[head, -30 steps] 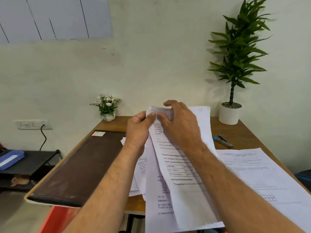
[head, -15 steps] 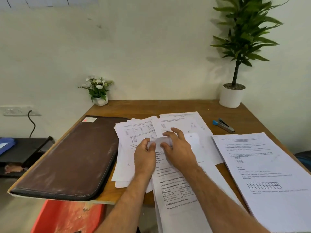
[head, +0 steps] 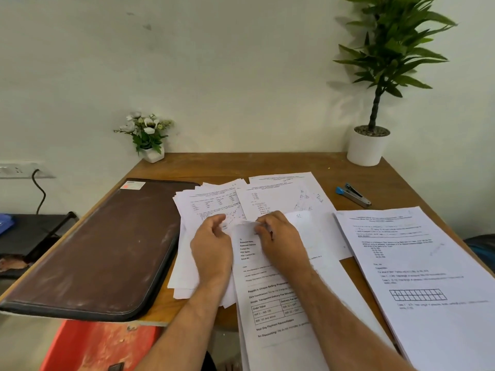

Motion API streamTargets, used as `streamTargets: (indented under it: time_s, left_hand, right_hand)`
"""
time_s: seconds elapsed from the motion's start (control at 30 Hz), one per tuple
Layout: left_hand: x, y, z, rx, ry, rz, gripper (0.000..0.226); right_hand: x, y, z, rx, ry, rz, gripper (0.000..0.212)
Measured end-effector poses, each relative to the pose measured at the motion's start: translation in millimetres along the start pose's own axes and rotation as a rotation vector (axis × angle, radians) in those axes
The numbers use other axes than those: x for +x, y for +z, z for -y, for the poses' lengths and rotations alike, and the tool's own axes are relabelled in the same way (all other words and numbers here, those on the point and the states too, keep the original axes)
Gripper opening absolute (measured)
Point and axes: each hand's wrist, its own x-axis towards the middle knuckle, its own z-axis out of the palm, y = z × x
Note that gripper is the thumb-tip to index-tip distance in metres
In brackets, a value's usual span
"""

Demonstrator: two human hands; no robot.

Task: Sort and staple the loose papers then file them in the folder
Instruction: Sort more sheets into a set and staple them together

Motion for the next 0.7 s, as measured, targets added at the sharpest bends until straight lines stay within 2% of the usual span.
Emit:
streamTargets:
  time_s: [0.07, 0.1, 0.17, 0.23, 0.3, 0.37, 0.43, 0.53, 0.6, 0.7]
  left_hand:
    - [14.3, 0.3, 7.2, 0.325, 0.101, 0.011, 0.035]
    - [20.0, 1.1, 10.5, 0.518, 0.108, 0.048, 0.048]
    - [27.1, 3.5, 11.7, 0.793, -0.023, 0.171, 0.081]
    - [30.2, 5.5, 9.6, 0.816, -0.115, 0.216, 0.099]
    - [32.1, 7.1, 7.4, 0.799, -0.055, 0.168, 0.104]
    - [35.4, 7.0, 3.8, 0.706, 0.043, 0.079, 0.099]
    - [40.8, 4.6, 1.2, 0.465, 0.039, 0.009, 0.084]
    - [46.8, -4.6, 2.0, 0.188, 0.017, -0.105, 0.039]
    - [43.1, -9.0, 5.9, 0.183, 0.065, -0.153, 0.016]
    - [36.5, -10.5, 17.7, 0.222, 0.099, -0.183, 0.016]
  right_hand:
    - [-0.7, -0.3, 1.1, -0.026, -0.035, 0.004, 0.016]
    - [-1.4, -1.1, 0.6, -0.042, -0.047, 0.008, 0.017]
    - [-4.0, -3.6, -1.3, -0.081, -0.047, 0.031, 0.021]
    - [-6.9, -5.8, -3.7, -0.111, -0.039, 0.041, 0.023]
    - [-6.8, -8.0, -5.0, -0.115, -0.034, 0.037, 0.024]
    - [-3.6, -9.0, -5.3, -0.112, -0.030, 0.033, 0.024]
    - [-1.3, -8.3, -6.1, -0.105, -0.030, 0.023, 0.023]
    - [-2.2, -2.2, -7.5, -0.088, -0.050, 0.003, 0.020]
    - [-4.6, 0.4, -8.9, -0.080, -0.053, -0.003, 0.018]
    - [-4.9, 0.3, -9.0, -0.069, -0.060, -0.009, 0.016]
